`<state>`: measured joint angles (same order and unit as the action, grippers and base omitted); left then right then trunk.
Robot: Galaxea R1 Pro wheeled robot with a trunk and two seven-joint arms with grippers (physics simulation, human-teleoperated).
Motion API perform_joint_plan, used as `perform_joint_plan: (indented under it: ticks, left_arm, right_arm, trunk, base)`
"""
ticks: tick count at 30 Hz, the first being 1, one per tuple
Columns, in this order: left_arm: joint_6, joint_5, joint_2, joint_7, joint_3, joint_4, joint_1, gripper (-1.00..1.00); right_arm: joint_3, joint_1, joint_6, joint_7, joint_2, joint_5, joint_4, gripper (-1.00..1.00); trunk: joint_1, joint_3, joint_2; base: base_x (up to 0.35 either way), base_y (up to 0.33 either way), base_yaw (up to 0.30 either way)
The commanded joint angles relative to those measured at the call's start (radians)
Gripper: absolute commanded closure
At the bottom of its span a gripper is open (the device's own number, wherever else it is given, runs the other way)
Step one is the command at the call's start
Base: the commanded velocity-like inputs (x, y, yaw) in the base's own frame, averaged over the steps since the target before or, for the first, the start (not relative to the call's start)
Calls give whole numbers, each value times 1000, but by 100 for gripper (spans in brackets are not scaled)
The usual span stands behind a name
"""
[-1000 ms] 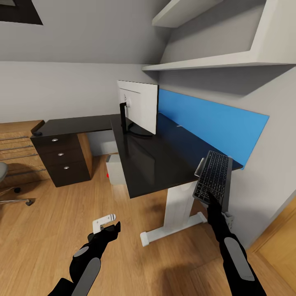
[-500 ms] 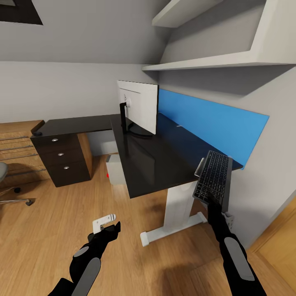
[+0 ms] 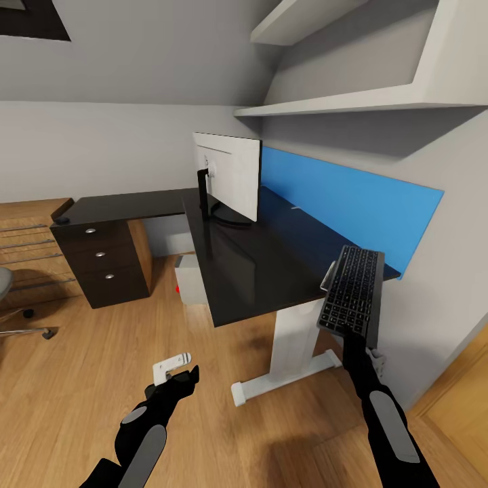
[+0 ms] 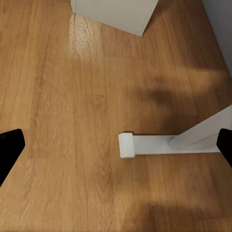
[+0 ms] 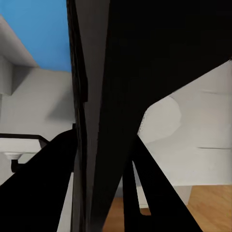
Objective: In the bedroom, organize the workspace by keeping the computer under the desk, ensuring the monitor is on the desk, placing the keyboard on the desk next to the monitor, placing the mouse on the desk next to the keyboard, moving the folder from the swivel chair onto the desk next to the mouse, stacking the notebook on top of the folder with the pen on top of the notebook, and positioning the swivel chair next to the desk.
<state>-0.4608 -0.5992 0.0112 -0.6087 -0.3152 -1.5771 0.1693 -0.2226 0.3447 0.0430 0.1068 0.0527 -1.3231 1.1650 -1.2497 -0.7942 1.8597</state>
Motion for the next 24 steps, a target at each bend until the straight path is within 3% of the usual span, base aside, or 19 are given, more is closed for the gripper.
perform_joint_plan:
  ticks: [1, 17, 24]
  left_arm:
    - [-1, -8, 1, -10, -2, -1, 1, -100]
    - [-1, -9, 1, -11, -2, 0, 1, -100]
    - [-1, -8, 1, -11, -1, 0, 1, -100]
  right_arm:
    - [-3, 0, 5, 3, 1, -11, -1, 100]
    - [-3, 0, 6, 14, 1, -13, 5, 100]
    - [-2, -41, 7, 24, 3, -14, 95, 100]
  trunk:
    - [0, -1, 0]
    - [58, 46, -105]
    - [84, 68, -154]
  base:
    - [0, 0, 0]
    - [0, 0, 0]
    - [0, 0, 0]
